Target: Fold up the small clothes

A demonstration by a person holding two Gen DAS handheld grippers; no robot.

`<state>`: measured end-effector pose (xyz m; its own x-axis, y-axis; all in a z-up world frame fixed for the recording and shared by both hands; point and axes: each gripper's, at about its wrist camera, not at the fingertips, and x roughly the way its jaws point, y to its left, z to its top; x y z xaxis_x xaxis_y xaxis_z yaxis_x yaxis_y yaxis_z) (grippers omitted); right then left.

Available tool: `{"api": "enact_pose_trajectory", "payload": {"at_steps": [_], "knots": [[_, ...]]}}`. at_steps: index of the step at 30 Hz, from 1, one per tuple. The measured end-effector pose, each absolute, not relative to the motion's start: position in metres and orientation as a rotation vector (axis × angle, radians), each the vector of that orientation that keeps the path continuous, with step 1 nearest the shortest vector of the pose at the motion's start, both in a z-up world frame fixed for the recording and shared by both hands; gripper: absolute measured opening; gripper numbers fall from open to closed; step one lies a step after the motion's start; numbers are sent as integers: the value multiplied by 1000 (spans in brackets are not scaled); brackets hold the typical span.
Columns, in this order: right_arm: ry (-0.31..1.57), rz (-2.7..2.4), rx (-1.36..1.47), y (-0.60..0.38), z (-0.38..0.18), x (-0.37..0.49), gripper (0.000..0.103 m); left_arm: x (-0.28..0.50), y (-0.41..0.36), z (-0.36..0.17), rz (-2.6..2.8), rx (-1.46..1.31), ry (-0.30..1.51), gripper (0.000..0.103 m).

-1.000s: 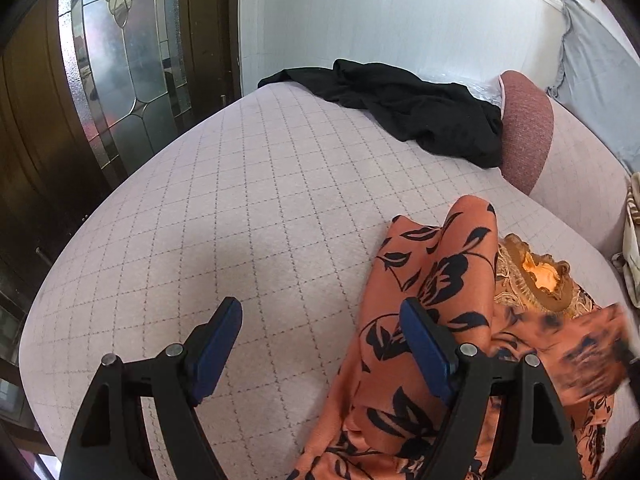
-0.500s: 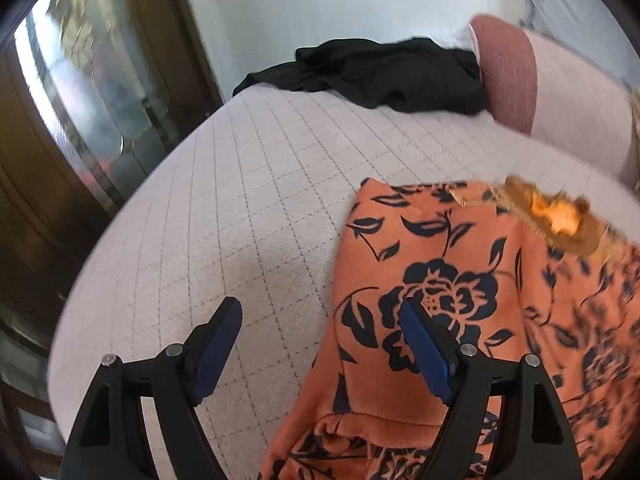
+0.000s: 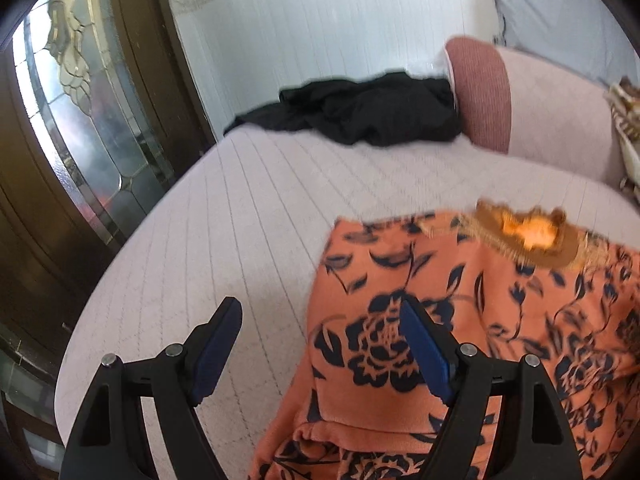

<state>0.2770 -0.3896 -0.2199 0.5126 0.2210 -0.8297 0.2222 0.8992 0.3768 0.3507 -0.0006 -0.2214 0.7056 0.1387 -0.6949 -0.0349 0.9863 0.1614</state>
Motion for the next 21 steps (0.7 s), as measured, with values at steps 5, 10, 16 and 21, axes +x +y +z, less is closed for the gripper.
{"api": "enact_pose_trajectory", "payload": {"at_steps": [5,10,16,21], "knots": [[1121,-23,387,-377,-239,277,22,345,6,-201,76,81,710,82],[1130,-22,426,-383,-240,280,22,340,0,-194,38,80,691,82],[1130,-22,423,-388,-241,283,22,335,-17,-193,-12,90,694,82],[1129,-22,427,-387,-241,283,22,330,-36,-198,-48,113,705,82]]}}
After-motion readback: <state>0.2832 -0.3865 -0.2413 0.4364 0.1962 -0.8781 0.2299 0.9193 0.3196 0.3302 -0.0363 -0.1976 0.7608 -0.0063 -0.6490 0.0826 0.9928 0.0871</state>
